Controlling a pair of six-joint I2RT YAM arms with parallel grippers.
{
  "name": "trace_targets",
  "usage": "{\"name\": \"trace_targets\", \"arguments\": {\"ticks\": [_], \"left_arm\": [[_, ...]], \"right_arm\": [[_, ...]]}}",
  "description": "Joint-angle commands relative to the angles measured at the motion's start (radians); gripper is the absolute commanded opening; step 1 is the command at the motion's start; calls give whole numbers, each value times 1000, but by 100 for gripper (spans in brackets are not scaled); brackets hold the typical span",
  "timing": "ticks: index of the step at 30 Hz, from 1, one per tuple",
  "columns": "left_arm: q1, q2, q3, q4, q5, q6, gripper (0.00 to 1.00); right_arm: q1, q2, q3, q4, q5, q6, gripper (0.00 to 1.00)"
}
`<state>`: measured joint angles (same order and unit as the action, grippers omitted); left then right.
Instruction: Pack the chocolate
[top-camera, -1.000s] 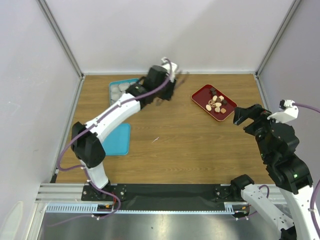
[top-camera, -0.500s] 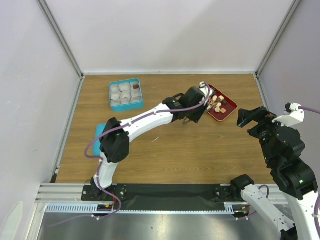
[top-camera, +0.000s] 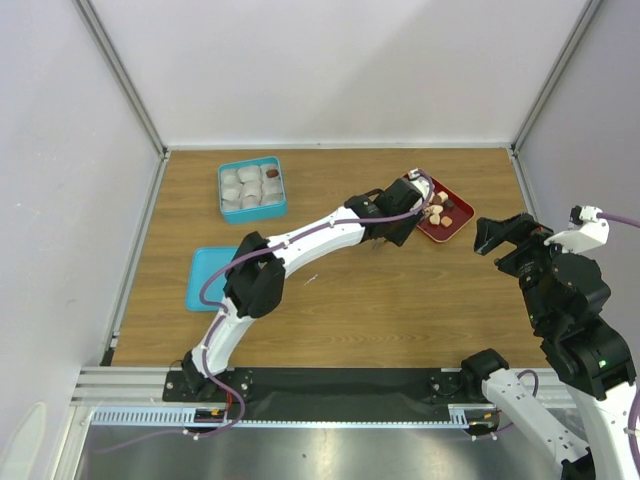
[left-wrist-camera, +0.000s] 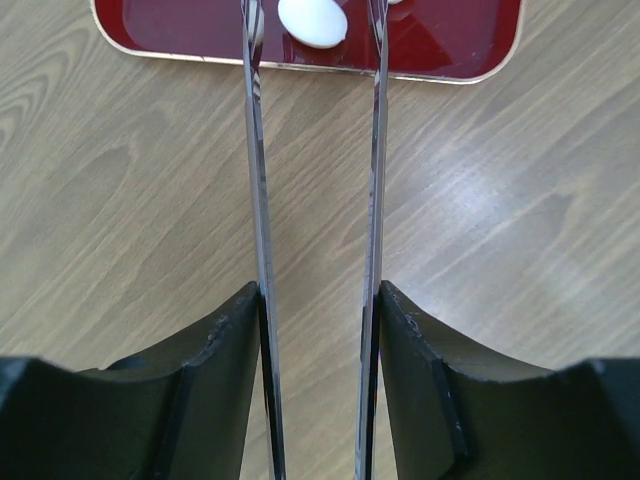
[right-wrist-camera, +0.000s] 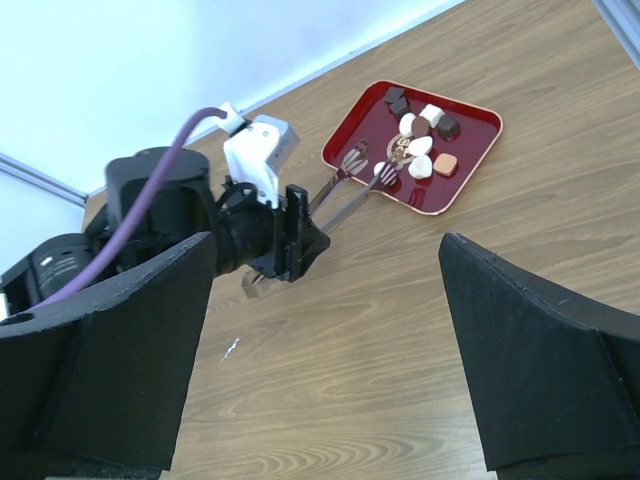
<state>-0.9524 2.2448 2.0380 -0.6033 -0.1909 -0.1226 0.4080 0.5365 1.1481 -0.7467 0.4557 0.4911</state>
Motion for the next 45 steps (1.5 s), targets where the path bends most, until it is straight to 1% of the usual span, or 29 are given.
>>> {"name": "trace_targets", "arguments": {"ticks": [1,8,16,25,28,35,45], "left_arm": [[3,24,66,5,-30,26,53],[6,59,85,14,-18,26,55],[23,75,90,19,1,12,54],[26,79,90,33,18,12,52],[26,76,90,33,22,12,49],[26,41,79,39,36,9,42],[26,-74,79,40,51,0,40]], "right_arm": [[-1,6,9,29,11,-23,99],[-1,10,4,35,12,-25,99],[-3,11,-8,41,15,-25,99],[-1,6,-16,44,21,-26,99],[-1,6,-16,44,23,-28,99],[-1,3,-18,43,21,-20,99],[-1,2,-7,38,14,-13,99]]}}
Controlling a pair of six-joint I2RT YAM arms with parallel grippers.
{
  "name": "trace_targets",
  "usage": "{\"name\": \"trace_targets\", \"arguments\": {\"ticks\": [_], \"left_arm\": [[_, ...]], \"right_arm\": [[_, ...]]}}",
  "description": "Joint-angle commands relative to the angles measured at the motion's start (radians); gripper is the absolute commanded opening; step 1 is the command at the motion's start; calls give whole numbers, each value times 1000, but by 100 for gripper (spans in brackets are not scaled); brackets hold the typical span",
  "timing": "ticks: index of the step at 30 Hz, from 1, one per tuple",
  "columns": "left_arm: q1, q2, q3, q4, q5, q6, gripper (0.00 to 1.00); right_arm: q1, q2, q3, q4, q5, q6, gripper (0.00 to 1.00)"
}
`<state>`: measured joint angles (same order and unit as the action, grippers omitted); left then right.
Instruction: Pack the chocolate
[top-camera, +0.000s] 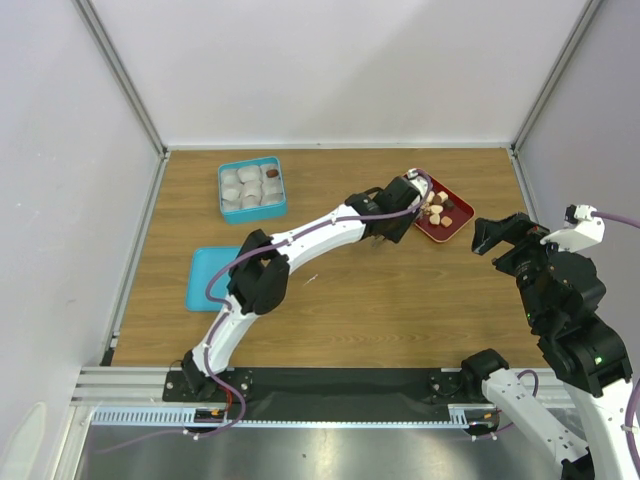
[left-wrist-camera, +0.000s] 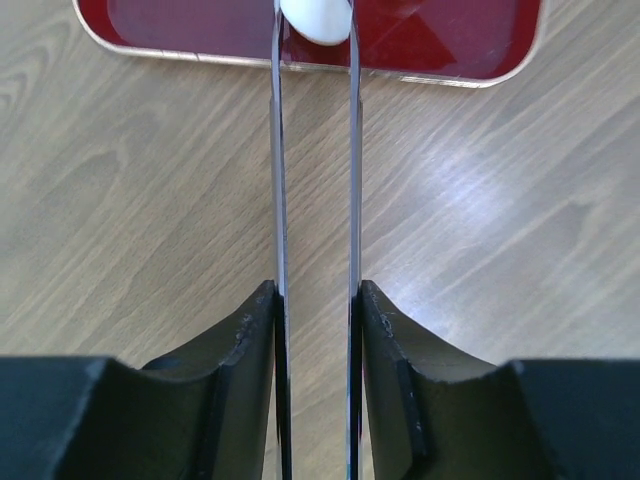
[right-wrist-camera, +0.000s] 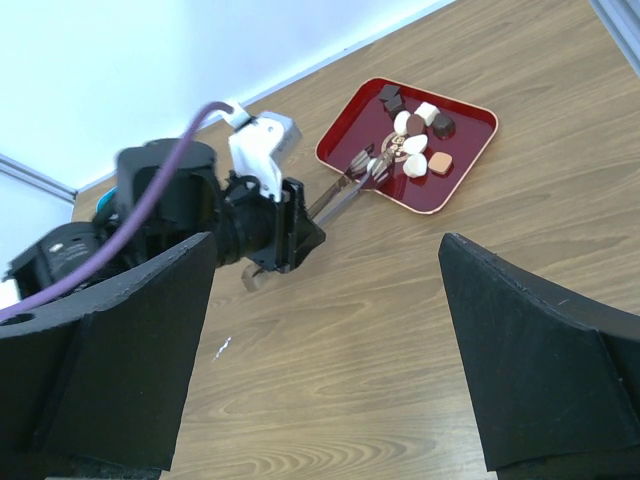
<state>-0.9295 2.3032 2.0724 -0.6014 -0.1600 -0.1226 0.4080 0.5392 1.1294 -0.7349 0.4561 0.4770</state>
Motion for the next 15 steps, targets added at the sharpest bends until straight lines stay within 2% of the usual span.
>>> {"name": "trace_targets", "arguments": {"ticks": [1,8,15], "left_arm": [[3,-148,45,38,17,0,40],[27,-258,40,3,-1,1,39],[112,-407,-113,20,-38,0,39]], "right_arm": [[-1,-1,13,26,15,5,99],[-1,7,12,37,-5,15,99],[-3,18,6,52,-27,18,99]]}}
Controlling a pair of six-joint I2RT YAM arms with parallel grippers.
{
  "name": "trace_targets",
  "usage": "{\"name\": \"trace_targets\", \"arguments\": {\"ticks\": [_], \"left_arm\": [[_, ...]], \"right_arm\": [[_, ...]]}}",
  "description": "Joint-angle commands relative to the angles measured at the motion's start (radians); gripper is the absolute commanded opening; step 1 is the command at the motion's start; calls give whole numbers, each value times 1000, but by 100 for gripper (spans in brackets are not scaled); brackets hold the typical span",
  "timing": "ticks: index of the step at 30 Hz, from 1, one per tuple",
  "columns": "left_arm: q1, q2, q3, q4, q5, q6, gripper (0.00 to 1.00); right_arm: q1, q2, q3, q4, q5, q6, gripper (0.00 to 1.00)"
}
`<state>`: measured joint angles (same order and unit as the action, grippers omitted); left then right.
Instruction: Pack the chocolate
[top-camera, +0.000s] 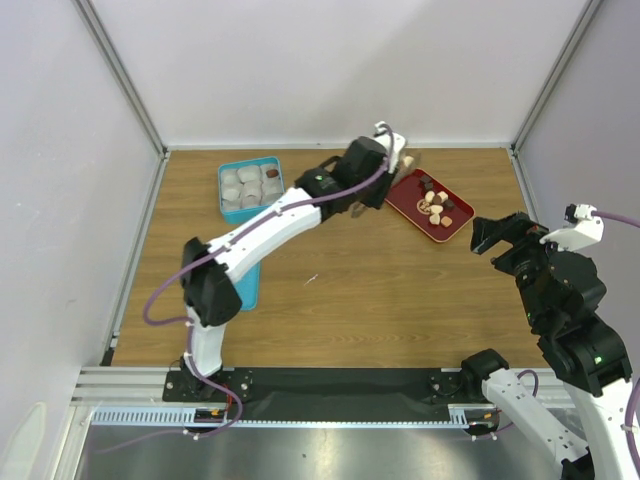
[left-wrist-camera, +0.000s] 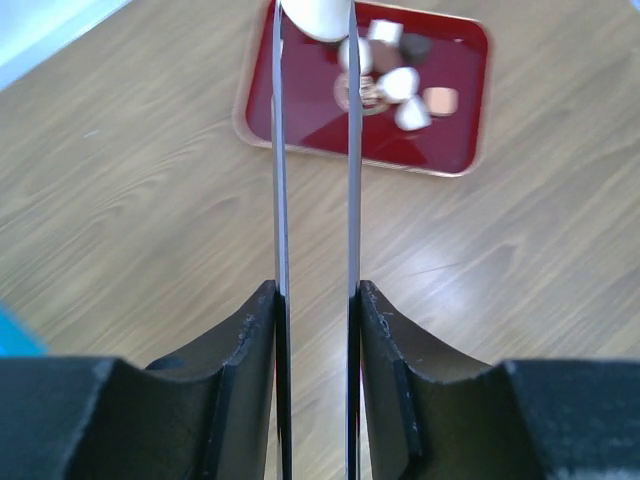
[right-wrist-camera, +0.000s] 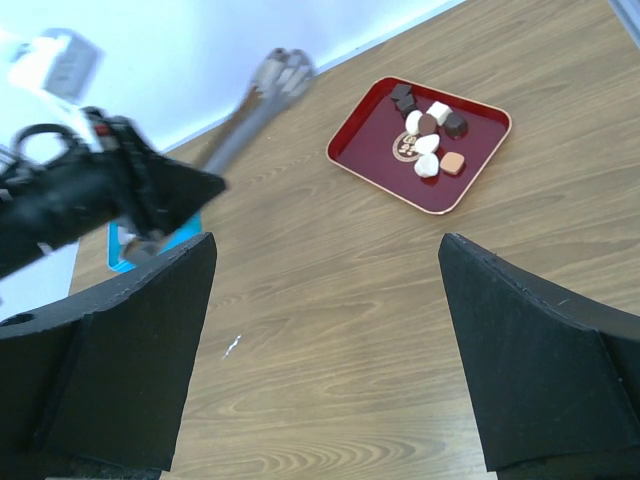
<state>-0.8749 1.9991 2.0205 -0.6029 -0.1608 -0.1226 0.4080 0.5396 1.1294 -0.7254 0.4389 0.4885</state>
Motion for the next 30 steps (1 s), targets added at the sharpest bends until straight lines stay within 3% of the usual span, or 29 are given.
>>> {"name": "trace_targets", "arguments": {"ticks": [1,8,14,23,30], "left_arm": [[68,-118,-81,25,-42,-2,39],[209,-259,-304,86,-34,-5,38],[364,-327,-405,112,-23,-3,38],[576,-336,-467,130,-23,-29,38],[639,-298,-483,120,-37,-48,37]], "right_arm": [[-1,19,4,43,-9,7,99],[-1,25,-14,58,-25,16,99],[0,34,-29,72,-37,22,99],[-1,48,-42,84,-43,27,99],[-1,45,-52,96,-35,22,99]]}}
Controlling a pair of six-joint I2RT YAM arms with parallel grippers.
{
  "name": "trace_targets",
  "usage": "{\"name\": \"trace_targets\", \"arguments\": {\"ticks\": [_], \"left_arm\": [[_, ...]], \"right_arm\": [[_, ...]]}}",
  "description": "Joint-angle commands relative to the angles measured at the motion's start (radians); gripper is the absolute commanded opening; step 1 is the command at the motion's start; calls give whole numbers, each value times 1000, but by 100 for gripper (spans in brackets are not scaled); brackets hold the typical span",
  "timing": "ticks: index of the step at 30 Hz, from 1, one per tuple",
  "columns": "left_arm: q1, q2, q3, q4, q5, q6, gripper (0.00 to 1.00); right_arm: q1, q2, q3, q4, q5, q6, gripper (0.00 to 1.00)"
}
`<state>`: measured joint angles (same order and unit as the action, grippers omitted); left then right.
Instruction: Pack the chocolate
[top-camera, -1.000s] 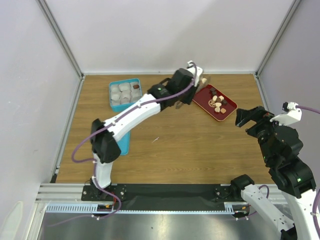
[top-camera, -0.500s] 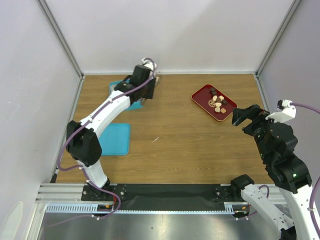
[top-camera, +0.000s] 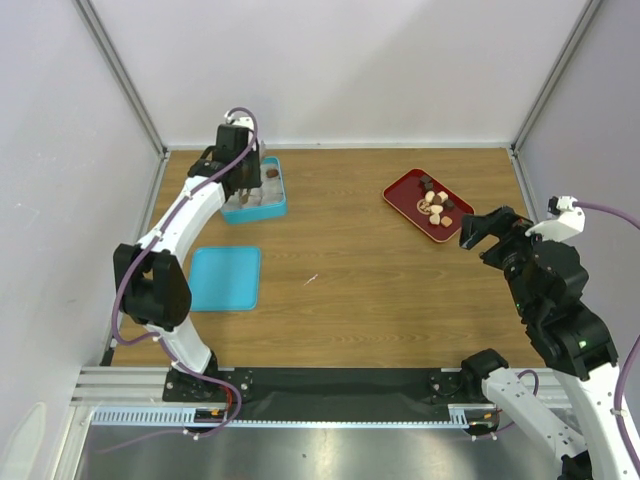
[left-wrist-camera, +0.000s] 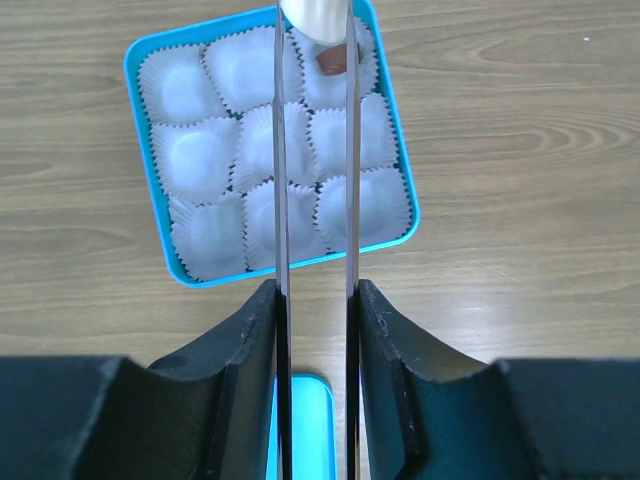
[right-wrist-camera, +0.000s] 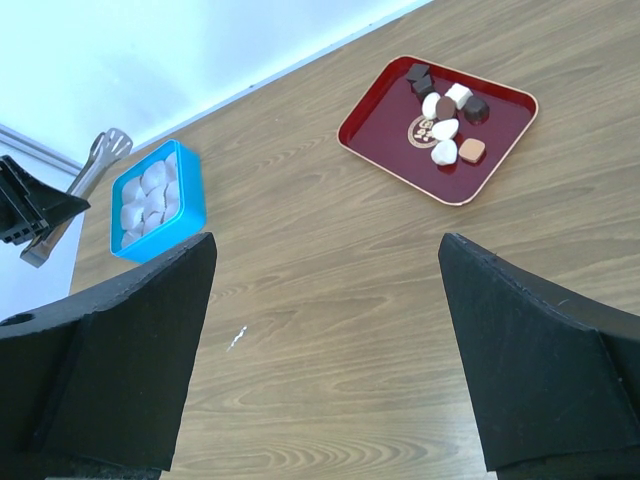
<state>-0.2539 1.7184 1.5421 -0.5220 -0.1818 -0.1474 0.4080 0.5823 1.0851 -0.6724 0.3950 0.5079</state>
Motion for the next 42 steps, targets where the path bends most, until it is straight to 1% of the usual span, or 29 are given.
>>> {"name": "trace_targets", "arguments": {"ticks": [1,5,9,12,16,26,37,42], "left_arm": [[24,-16,-10,40,-22,-27,37],[48,-8,-40,59,-33,-32,38],[67,17,-37,59,-41,-29,38],[81,35,-39,82,-15,-30,38],[82,66,-37,109,-4,-29,40],[94,141,-13,116,7,-24,43],[96,158,-11,123,12,-9,48],[96,138,-5,109,2,-9,49]], "right_arm": [[-1,4,-10,45,7,1,99],[-3,5,-14,46,11,-3,99],[-1,5,-17,50,10,-11,99],[-1,5,-17,51,19,-17,100],[-1,4,-17,54,30,-31,99],[-3,8,-10,59,53,-55,100],[-3,14,-16,65,54,-54,100],[-3,8,-16,59,61,-55,100]]}}
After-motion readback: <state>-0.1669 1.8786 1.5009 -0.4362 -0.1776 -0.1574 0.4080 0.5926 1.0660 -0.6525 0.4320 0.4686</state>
